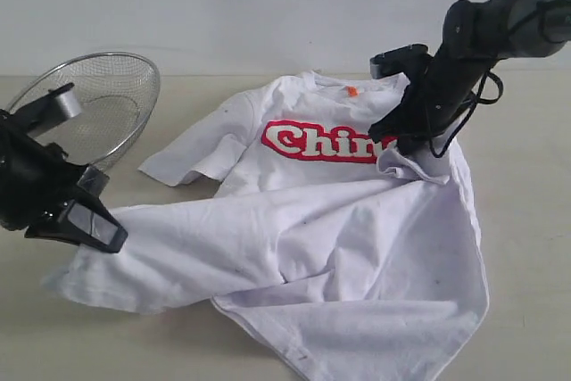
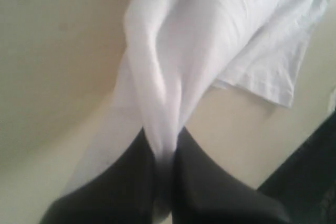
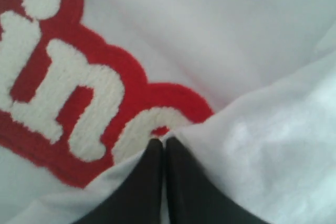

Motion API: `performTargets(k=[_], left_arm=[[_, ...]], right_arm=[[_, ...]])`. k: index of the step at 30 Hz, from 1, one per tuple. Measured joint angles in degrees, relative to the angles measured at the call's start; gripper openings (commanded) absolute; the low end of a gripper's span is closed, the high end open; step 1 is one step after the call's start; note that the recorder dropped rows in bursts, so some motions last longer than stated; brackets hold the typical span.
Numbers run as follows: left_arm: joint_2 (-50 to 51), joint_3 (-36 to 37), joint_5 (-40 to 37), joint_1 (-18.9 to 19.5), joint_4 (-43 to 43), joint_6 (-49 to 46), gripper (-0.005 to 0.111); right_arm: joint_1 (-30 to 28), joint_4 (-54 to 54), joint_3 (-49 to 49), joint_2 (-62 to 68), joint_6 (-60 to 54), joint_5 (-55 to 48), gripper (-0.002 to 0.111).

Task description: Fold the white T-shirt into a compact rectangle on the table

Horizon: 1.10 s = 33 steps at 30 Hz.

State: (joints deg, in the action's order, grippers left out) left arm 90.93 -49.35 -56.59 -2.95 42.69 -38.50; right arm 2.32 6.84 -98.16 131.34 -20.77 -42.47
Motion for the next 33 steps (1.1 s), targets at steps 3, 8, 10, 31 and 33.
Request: performTargets(k=[3, 8, 10, 31, 33], left_arm=[[0.00, 0.00, 1.71, 3.32, 0.39, 0.08, 0.004], [0.15, 0.00, 5.29, 3.57, 4.32, -1.59, 0.004], [2.13, 0.00, 6.37, 3.57, 4.71, -1.70, 0.004], [7.53, 0.00, 6.73, 3.57, 10.76, -8.49, 0.004], [7.53, 0.00, 6.73, 3.57, 10.31, -8.60, 0.006]], right_arm=[[-0.13, -1.03, -5.27, 1.20, 0.00, -3.80, 0.000], [2.30, 3.94, -8.60, -6.45, -0.13, -20.79, 0.000], [5.22, 7.68, -8.63, -10.76, -0.36, -25.40, 0.000], [26.81, 2.03, 30.74, -21.80, 10.99, -15.44, 0.000], [26.81, 2.03, 33.08, -21.80, 11.39, -13.32, 0.000]])
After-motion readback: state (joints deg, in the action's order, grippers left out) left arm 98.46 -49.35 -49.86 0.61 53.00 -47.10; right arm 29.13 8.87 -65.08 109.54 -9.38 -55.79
